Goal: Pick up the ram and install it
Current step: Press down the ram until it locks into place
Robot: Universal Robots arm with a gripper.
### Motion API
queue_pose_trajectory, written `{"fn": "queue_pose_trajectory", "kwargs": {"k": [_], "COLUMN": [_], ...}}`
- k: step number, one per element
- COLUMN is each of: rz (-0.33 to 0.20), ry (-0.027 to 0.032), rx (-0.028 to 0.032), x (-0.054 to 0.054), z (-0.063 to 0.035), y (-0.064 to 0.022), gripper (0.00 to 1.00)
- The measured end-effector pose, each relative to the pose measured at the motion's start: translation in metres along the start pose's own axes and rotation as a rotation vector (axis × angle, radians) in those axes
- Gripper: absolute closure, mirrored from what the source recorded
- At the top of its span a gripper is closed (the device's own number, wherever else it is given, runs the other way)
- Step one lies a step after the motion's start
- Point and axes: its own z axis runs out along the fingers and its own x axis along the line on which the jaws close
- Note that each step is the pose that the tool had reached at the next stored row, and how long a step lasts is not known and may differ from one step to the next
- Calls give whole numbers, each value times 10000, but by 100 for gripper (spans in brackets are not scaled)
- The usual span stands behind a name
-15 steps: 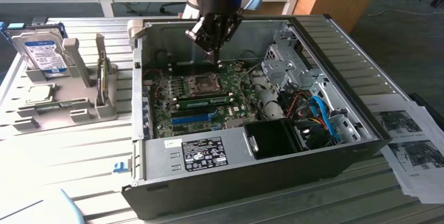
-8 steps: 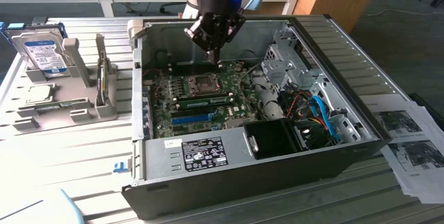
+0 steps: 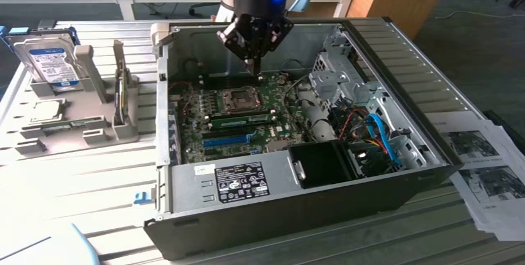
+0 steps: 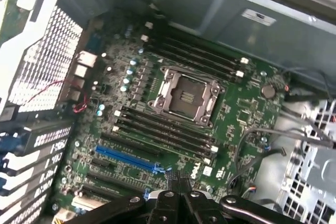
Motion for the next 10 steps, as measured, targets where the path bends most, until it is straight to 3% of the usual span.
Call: {"fn": "queue_pose_trajectory", "kwargs": {"k": [10], "rz": [1551], "ry": [-115], "rx": [74], "x": [-1], "z": [0], "y": [2], "gripper": [91]}}
